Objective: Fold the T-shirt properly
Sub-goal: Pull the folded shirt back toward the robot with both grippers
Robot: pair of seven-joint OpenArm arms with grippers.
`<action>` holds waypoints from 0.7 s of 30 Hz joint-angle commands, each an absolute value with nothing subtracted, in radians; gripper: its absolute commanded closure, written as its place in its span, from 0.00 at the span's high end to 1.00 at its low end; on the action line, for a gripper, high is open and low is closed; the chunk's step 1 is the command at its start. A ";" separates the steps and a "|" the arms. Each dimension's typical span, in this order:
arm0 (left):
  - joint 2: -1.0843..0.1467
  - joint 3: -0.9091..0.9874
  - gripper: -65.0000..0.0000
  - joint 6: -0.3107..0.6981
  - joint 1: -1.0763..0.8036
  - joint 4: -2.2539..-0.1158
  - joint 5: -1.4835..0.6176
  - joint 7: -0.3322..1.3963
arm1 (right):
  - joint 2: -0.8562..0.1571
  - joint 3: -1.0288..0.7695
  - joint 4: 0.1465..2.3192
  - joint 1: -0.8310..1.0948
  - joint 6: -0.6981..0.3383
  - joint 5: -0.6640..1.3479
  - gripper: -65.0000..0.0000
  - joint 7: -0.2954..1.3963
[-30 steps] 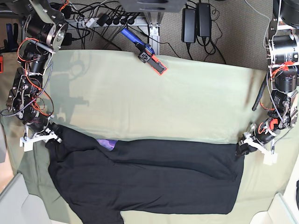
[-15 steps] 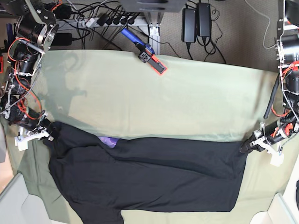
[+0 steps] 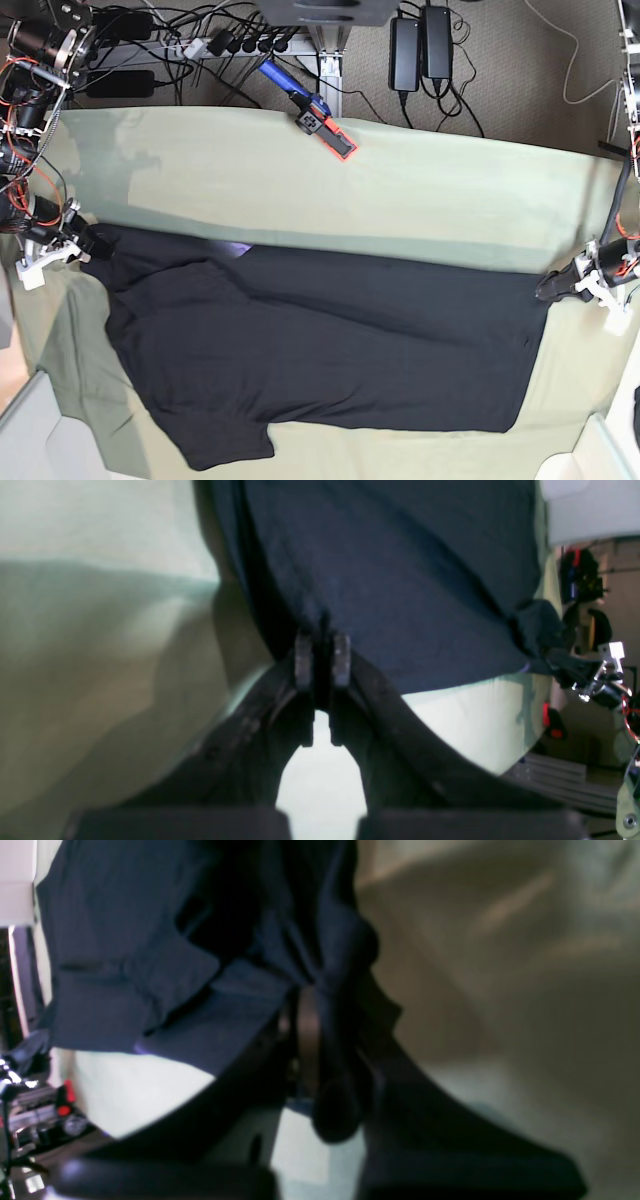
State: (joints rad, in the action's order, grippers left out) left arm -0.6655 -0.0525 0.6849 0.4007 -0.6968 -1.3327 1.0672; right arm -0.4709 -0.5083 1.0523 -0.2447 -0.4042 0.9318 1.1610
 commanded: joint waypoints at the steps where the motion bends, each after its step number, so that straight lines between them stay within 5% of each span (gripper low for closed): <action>1: -0.699 -0.046 0.00 0.698 0.415 -0.720 -1.351 1.060 | -0.507 -0.515 1.072 -0.249 -0.496 0.952 0.00 1.151; 21: -0.749 0.007 0.00 0.698 -0.020 -1.237 -1.326 1.076 | -0.607 -0.516 1.183 0.054 -0.532 1.085 0.00 1.202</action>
